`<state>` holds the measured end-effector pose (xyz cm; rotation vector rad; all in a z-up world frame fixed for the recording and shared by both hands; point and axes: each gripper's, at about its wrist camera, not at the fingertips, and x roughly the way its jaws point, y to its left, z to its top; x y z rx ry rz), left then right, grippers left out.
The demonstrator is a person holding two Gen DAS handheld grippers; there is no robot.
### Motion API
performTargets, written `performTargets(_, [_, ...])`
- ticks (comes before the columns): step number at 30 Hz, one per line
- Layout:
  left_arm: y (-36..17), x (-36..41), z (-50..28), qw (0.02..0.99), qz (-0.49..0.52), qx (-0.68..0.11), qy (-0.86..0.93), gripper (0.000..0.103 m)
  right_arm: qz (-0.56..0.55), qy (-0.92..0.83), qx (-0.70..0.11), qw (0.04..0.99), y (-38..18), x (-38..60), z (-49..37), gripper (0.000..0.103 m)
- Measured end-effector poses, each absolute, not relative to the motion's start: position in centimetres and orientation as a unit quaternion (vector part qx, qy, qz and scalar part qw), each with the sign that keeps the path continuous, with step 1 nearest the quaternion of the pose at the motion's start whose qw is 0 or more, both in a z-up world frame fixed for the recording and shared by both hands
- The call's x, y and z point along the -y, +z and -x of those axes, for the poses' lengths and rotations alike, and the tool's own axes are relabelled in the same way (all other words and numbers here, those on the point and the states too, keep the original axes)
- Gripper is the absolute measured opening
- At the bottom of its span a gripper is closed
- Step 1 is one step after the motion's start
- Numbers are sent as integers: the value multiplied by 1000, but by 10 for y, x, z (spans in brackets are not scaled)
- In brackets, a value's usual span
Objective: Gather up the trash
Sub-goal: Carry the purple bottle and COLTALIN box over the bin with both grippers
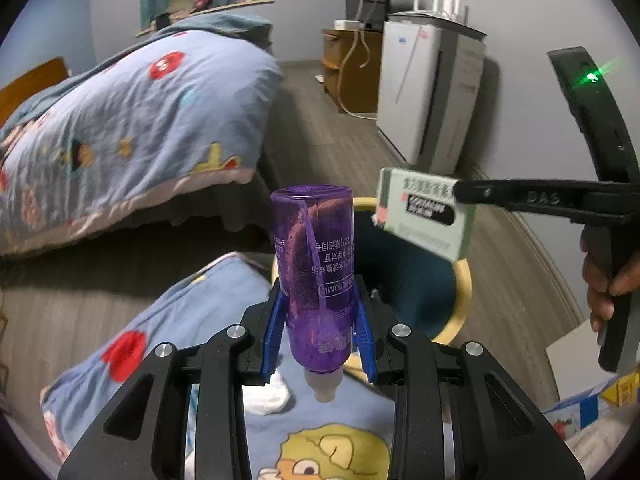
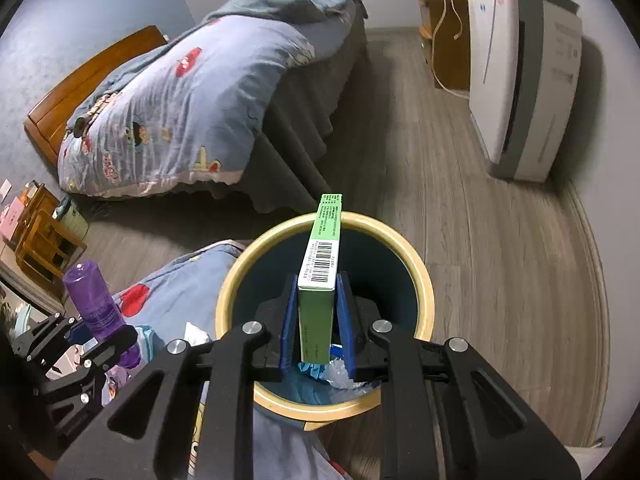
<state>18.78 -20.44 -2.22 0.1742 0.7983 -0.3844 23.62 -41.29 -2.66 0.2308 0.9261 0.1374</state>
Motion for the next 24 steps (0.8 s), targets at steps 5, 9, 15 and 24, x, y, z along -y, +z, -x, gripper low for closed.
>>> performTargets(5, [-26,220,-199,895,-73,-389,-207,33,-138,57,-458,876,-39,417,-241,19])
performTargets(9, [-34,230,-211,890,-76,-394,-214,33,-164,46,-472,865,-52,420,-245,19])
performTargets(15, [-58,236,-234,879,-59,-426,-206,33,-171,15,-492,853,-68,421,-249,19])
performTargets(24, [-88,243,-248,873,-64,-443,-194,34,-166,9,-510,844,-82,418,-258,19])
